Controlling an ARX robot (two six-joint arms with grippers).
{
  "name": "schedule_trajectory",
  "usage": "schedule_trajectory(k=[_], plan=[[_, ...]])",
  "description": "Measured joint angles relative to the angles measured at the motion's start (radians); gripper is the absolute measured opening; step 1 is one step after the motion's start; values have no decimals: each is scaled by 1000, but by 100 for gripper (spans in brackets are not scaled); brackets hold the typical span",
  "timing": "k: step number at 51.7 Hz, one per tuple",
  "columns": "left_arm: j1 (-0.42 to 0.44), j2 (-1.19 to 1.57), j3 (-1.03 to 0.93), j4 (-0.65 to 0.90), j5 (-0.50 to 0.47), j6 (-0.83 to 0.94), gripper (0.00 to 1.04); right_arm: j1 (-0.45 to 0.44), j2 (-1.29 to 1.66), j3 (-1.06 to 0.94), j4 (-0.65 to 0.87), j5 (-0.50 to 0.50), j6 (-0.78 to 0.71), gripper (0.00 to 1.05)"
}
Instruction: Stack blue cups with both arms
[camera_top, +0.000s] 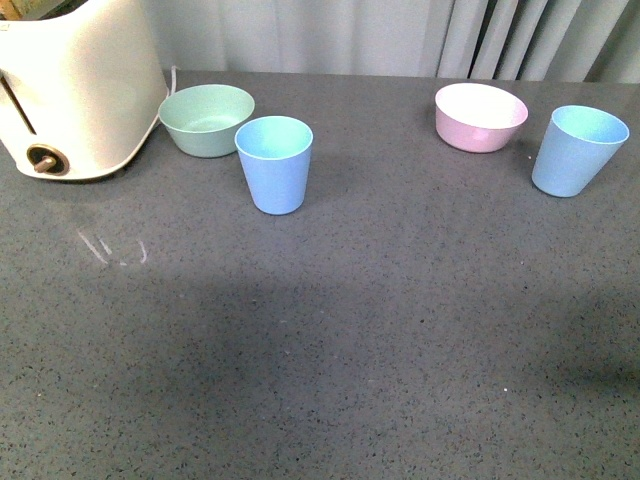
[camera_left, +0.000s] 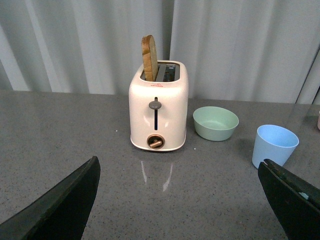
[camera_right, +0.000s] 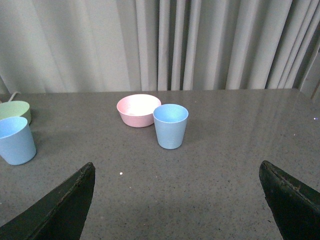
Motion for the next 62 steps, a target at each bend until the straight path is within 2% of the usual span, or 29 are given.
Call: schedule_trajectory(k=[32,33,36,38,45,54,62], plan=[[0,5,2,-8,0,-8,96,0,0,0,0,0,0,96],[-2,33,20,-60,-2,-31,96,0,0,0,0,0,0,96],[-25,246,164,-355,-21,-147,96,0,0,0,0,0,0,96],[-39,360,212,-416,-26,-188,96,0,-1,0,0,-1,0,96],[-90,657,319,-293,-35,-204,96,0,-1,0,0,0,0,96],[-122,908,439,-141,-58,-224,96,0,-1,0,0,0,0,96],[-171,1147,575,-68,-43,-292,96,0,-1,0,0,0,0,96]])
